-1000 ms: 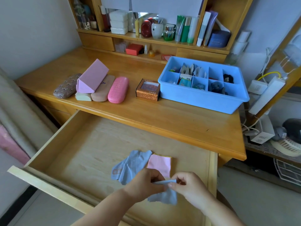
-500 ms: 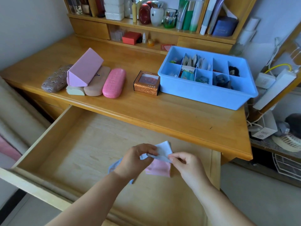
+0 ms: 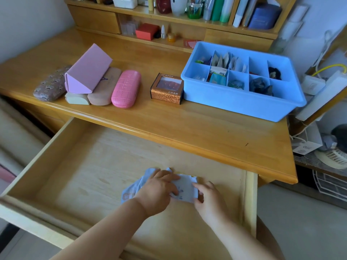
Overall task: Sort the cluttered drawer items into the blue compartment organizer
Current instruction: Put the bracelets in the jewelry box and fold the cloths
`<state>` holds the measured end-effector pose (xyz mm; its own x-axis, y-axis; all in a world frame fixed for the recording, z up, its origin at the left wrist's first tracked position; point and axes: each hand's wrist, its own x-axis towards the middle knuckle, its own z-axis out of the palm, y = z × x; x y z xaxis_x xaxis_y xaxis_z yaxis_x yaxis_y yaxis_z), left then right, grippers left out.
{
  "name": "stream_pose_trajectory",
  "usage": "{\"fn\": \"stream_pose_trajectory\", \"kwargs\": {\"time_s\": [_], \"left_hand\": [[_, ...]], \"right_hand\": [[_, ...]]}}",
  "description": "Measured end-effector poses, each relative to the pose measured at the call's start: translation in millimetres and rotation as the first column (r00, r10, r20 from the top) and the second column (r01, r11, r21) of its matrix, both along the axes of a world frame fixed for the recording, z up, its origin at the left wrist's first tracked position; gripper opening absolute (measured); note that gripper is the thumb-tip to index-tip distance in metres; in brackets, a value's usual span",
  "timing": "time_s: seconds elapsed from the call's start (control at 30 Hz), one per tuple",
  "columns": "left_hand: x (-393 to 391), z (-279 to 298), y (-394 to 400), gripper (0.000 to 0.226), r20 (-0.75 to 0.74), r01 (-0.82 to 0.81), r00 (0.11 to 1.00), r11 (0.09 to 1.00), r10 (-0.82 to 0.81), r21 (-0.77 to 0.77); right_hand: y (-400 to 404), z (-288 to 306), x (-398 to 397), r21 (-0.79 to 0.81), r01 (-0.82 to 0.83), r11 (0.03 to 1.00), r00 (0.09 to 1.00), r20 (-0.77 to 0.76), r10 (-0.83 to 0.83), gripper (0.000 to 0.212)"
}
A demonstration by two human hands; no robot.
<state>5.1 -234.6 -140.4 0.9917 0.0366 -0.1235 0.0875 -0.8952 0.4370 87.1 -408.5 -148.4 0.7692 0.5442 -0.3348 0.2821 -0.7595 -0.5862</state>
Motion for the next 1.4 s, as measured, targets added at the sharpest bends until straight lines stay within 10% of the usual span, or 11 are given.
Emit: {"fn": "stream_pose_trajectory", "kwargs": {"time_s": [0.17, 0.27, 0.4, 0.63, 0.93, 1.4], "left_hand": [[-12, 15, 13, 0.021, 0.218, -0.285, 0.927, 0.952, 0.304, -0.116], [-19, 10, 37, 0.021, -0.01, -0.639, 0.76, 0.746, 0.649, -0.186], [-10, -3, 49, 0.034, -0.19, -0.74, 0.672, 0.66, 0.716, -0.131], [5, -3, 48, 0.004, -0.171, -0.686, 0.727, 0.692, 0.665, -0.225], [-27, 50, 45, 0.03, -0.012, -0.359, 0.89, 0.682, 0.456, -0.637], [-48, 79, 65, 0.028, 0.205, -0.487, 0.773, 0.768, 0.601, -0.416]], "right_hand": [[-2, 14, -2, 0.114, 0.031, 0.993, 0.994, 0.1, -0.043, 0.029], [-1, 19, -9, 0.207, 0.028, 0.978, 0.998, 0.043, -0.038, 0.021], [8, 24, -18, 0.217, -0.059, 0.974, 0.997, -0.044, 0.07, 0.024], [31, 29, -7, 0.208, -0.104, 0.973, 0.992, -0.042, 0.115, 0.022], [75, 64, 4, 0.354, -0.151, 0.923, 0.959, -0.174, 0.224, 0.048], [86, 83, -5, 0.322, -0.073, 0.944, 0.984, -0.129, 0.12, 0.021]]}}
